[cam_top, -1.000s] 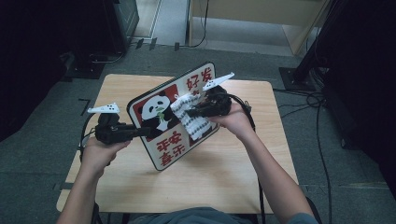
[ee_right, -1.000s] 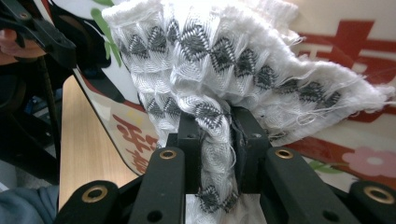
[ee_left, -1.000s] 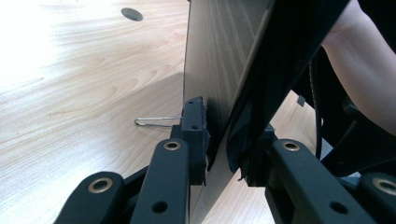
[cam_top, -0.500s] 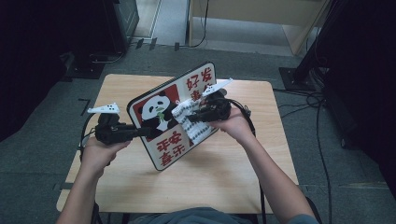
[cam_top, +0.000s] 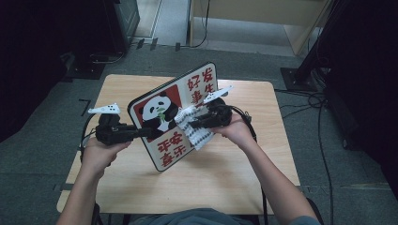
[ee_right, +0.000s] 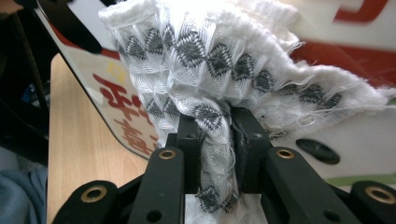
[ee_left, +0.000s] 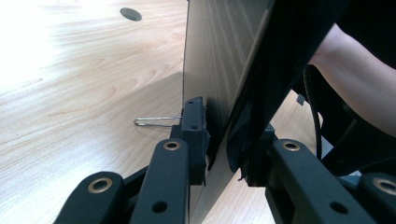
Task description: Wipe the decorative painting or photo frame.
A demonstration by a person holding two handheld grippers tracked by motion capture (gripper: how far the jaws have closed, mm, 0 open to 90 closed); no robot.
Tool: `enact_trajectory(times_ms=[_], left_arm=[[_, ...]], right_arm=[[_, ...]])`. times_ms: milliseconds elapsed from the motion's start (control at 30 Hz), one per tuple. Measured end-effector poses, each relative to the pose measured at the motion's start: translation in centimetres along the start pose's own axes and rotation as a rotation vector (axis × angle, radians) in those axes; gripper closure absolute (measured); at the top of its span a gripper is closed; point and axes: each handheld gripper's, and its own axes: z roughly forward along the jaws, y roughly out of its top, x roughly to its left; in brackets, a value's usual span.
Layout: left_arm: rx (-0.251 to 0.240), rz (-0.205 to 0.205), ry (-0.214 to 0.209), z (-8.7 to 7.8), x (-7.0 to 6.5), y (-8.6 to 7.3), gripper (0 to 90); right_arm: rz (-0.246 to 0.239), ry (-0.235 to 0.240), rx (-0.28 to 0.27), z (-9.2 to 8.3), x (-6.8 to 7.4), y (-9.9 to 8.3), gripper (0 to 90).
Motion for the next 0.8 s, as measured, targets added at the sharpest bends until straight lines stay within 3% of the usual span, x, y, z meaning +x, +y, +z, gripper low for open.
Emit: enact_trajectory(times_ms=[500, 800], left_arm=[[0.000, 0.002, -0.002, 0.1, 0.0, 0.0, 75.5], [0.001, 0.006, 0.001, 0.1, -0.1, 0.0, 75.4]], right_arm=[[0.035, 0.012, 0.040, 1.2, -0.4, -1.8, 75.9], [0.023, 0.002, 0.046, 1.9, -0.6, -3.1, 75.6]])
